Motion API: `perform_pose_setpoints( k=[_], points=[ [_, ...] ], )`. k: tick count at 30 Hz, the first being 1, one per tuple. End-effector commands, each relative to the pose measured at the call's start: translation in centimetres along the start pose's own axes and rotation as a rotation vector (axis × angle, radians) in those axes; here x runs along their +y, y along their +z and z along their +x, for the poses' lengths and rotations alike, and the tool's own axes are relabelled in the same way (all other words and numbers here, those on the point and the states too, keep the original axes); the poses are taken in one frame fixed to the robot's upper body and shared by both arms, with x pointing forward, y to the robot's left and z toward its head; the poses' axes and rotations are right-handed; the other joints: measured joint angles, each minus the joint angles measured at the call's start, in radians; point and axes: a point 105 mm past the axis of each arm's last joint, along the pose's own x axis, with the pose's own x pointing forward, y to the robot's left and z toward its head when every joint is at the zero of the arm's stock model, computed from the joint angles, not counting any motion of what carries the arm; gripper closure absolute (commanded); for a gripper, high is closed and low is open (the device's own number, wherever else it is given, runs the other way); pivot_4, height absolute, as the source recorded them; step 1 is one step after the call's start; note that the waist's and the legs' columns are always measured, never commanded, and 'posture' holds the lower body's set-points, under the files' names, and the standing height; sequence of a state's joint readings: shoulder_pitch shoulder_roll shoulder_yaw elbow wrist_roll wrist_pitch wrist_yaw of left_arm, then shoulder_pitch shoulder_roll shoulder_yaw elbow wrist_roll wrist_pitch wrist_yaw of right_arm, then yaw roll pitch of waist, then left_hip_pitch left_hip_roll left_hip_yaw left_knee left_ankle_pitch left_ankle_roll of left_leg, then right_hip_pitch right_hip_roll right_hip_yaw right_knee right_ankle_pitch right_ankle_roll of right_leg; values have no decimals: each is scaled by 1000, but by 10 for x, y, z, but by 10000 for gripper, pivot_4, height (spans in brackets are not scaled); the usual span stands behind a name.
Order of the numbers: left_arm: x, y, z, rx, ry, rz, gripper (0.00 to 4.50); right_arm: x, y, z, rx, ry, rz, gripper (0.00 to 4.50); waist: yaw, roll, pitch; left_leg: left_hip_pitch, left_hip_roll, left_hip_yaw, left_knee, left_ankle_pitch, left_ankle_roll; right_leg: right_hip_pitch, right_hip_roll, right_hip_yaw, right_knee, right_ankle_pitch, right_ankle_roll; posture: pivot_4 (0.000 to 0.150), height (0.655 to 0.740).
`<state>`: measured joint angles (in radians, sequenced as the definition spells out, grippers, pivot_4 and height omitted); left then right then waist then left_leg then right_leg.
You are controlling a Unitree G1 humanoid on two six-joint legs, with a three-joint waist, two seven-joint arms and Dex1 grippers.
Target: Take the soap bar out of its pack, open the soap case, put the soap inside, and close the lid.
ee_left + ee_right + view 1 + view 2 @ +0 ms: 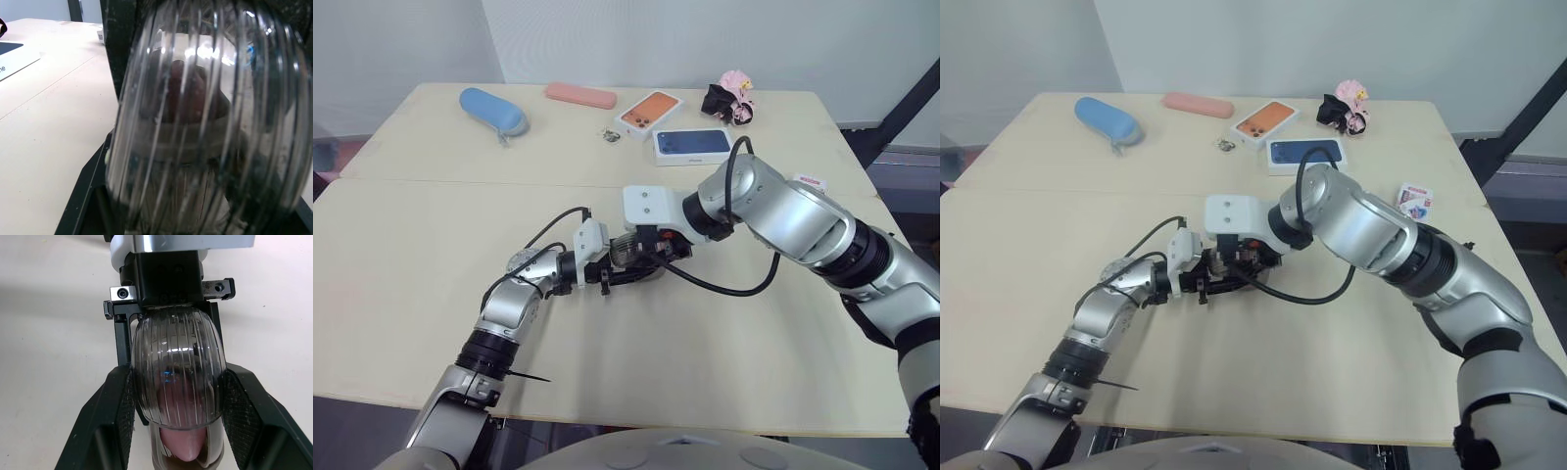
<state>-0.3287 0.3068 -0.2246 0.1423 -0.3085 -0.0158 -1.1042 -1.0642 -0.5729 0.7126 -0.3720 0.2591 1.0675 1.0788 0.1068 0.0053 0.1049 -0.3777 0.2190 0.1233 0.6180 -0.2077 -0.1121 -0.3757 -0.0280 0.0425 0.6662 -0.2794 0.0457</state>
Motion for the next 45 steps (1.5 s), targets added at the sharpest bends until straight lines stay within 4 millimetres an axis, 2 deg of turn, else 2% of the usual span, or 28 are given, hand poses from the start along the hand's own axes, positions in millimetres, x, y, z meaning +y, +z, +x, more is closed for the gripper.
perform_pose_setpoints(
  k=[1,9,15,21,31,38,45],
  points=[
    [0,6,-5,-21,-1,40,25704,-6,9,-19,-92,-36,-19,25272,2,0,0,0,0,0,0,0,0,0,0,0,0,0,0,1500,7400],
    [0,3,-12,-25,-2,80,25704,-4,-8,-32,-227,-33,81,25272,3,0,0,0,0,0,0,0,0,0,0,0,0,0,0,1500,7400],
    [-1,1,-14,-27,-12,107,25704,-3,-23,-29,-326,-66,130,25272,2,0,0,0,0,0,0,0,0,0,0,0,0,0,0,1500,7400],
    [0,2,-16,-27,-20,119,25704,-5,-38,-24,-326,-73,130,25272,0,0,0,0,0,0,0,0,0,0,0,0,0,0,0,1500,7400],
    [-2,3,-16,-26,-19,122,25704,-4,-70,-14,-229,-51,112,25272,-4,0,0,1,0,0,0,0,0,1,0,0,-1,0,0,1500,7400],
    [-2,2,-17,-19,-12,120,25704,3,-64,-13,-240,-5,72,25272,-6,0,0,2,0,0,0,0,0,1,0,0,-2,0,0,1500,7400],
    [-2,2,-17,-19,-7,117,25704,5,-73,-7,-171,15,47,25272,-11,0,0,2,0,0,0,0,0,2,0,0,-2,0,0,1500,7400]
  ],
)
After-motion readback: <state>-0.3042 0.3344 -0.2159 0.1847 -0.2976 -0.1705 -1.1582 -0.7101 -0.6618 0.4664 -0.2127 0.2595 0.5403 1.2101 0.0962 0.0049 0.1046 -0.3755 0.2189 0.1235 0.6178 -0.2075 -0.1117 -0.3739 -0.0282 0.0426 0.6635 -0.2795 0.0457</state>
